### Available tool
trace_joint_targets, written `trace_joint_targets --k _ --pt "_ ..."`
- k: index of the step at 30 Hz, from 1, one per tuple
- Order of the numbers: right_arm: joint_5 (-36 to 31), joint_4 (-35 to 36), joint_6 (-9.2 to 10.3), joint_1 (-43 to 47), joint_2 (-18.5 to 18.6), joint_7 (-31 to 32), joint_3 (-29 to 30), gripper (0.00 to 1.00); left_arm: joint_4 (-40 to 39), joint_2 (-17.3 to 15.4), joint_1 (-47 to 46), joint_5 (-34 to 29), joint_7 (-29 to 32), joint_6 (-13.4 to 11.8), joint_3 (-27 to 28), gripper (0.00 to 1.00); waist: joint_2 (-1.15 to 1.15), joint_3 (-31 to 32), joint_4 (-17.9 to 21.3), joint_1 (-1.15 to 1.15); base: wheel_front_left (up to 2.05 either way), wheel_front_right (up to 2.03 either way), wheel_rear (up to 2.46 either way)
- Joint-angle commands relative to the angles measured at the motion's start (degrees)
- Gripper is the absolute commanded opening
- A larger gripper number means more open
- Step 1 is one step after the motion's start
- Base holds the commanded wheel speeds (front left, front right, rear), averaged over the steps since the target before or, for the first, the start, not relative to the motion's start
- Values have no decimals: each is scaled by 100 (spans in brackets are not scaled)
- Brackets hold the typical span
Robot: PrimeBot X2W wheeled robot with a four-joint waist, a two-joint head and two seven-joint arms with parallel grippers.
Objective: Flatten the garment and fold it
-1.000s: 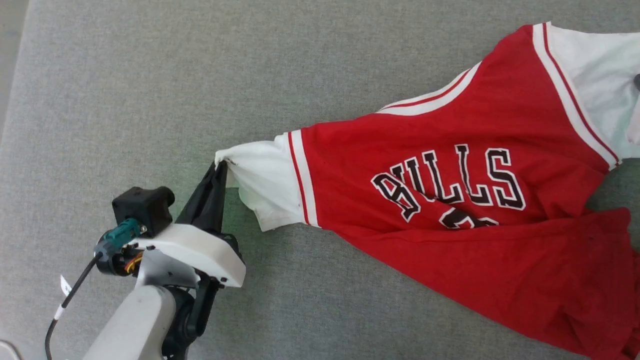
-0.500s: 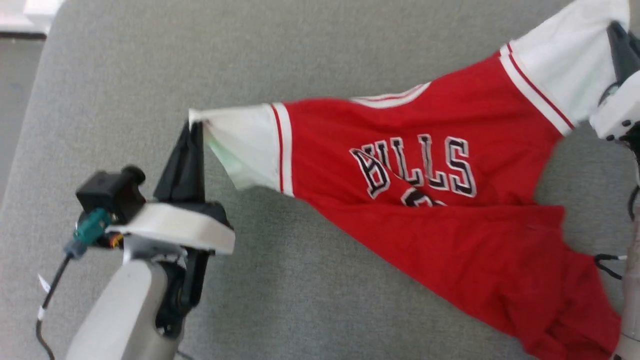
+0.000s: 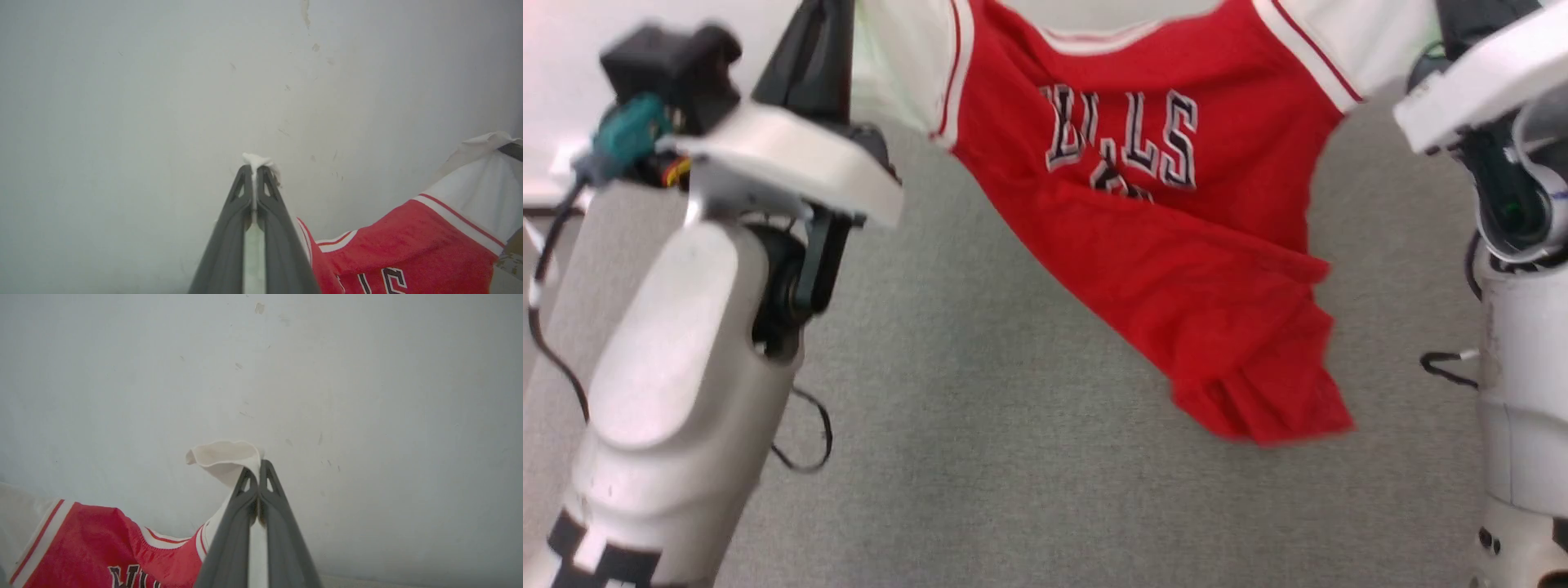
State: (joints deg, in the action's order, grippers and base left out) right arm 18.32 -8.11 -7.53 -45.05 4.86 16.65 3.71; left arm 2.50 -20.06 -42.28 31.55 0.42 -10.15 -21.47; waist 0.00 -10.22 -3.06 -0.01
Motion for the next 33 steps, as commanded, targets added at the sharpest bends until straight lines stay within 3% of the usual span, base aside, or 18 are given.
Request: trace_joint_targets --k 1,5,11,18,25,33 --pt "46 -34 4 -114 -15 -9 -45 0 65 11 -127 -18 36 39 -19 0 0 471 356 1 0 0 0" --pt "26 -332 4 -495 -12 72 -312 0 599 40 -746 21 374 204 -115 0 0 743 499 1 0 0 0" --pt "-358 -1206 4 -1267 -2 263 -497 0 1564 -210 -1810 -310 1053 503 -439 0 0 938 723 1 0 0 0" --pt "-912 -2202 4 -2121 -82 146 -341 0 2425 -270 -2857 -425 1437 565 -450 0 0 781 890 1 0 0 0" --pt "-1269 -2836 4 -2828 -170 -59 -62 0 2891 -115 -3558 -427 1381 633 -442 0 0 260 927 1 0 0 0" --pt "-1558 -2961 4 -3830 -196 -318 181 0 3051 30 -4722 -537 946 703 -358 0 0 -981 944 1 0 0 0"
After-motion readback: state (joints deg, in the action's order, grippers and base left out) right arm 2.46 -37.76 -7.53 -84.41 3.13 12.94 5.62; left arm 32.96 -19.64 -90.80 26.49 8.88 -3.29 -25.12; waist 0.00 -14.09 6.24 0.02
